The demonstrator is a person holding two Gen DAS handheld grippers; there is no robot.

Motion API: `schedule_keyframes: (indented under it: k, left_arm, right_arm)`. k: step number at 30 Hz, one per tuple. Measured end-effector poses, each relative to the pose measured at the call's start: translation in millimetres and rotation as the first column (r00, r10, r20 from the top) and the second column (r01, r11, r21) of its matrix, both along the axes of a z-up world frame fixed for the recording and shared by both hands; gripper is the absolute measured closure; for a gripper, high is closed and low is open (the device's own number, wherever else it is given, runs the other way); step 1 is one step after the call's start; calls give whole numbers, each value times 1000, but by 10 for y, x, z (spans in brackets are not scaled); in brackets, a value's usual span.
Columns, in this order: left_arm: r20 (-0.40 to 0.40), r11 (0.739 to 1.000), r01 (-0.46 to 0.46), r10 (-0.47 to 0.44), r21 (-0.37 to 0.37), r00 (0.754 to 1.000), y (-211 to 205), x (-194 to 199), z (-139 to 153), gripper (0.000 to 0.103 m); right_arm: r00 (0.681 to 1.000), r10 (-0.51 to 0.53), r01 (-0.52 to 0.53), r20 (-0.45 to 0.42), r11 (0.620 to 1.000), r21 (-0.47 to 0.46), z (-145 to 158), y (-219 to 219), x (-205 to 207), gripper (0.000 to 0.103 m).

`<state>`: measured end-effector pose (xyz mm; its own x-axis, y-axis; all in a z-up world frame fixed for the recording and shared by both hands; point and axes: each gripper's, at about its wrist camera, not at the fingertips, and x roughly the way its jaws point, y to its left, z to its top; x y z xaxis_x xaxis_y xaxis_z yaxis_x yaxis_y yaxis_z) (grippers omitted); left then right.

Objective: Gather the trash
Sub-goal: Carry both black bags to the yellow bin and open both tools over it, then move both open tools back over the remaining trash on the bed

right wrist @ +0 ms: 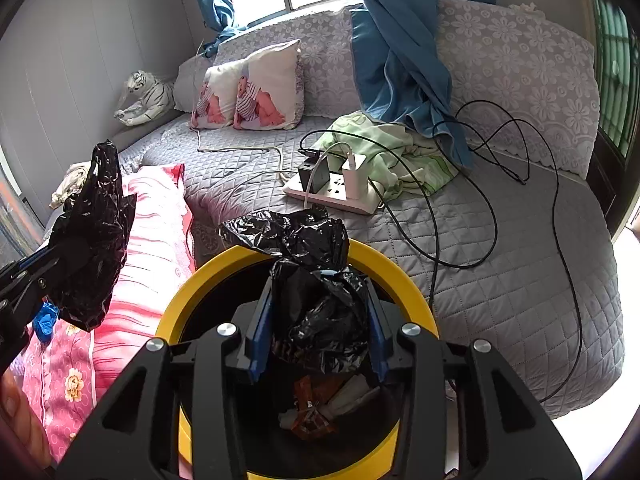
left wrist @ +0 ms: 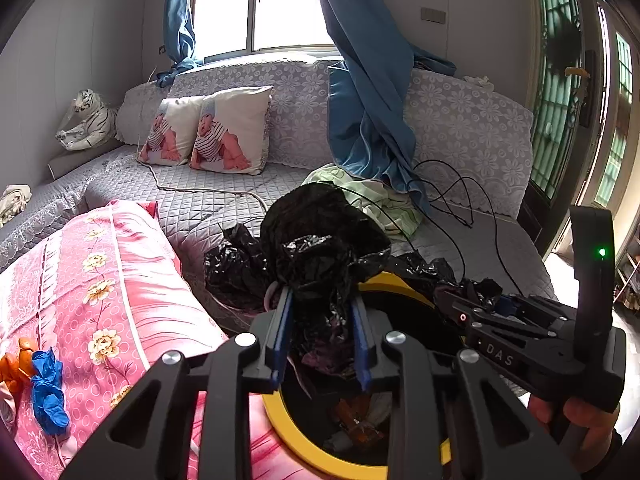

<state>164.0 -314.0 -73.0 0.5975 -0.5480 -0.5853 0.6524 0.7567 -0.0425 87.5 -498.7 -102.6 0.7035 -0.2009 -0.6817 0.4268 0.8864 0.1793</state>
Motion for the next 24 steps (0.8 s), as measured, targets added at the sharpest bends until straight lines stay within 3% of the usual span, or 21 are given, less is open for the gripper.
schedule_keyframes:
  k: [2, 4, 5, 9, 24]
  left_arm:
    - [-9, 1000, -5, 5, -10, 1000, 16, 16, -5, 66]
    - [-17, 1000, -19, 18, -19, 1000, 43, 36, -7, 49]
    - [-22, 999, -25, 24, -27, 999, 63, 51, -9, 47]
    - [-49, 998, -38, 36, -44, 998, 121, 130, -7, 43]
    - [-55, 985, -152, 148, -83, 987, 556, 350, 119, 42]
  right_arm:
    - [1000, -5, 5, -4, 1000, 7, -8, -21, -2, 60]
    - [1000, -20, 20, -7, 1000, 12, -21, -56, -10, 59]
    - [1000, -24, 24, -7, 1000, 17, -26, -72, -13, 58]
    - [999, -36, 36, -5, 999, 29, -41, -112, -34, 52]
    - [999, -4, 3, 32, 1000, 21, 135, 10, -42, 52]
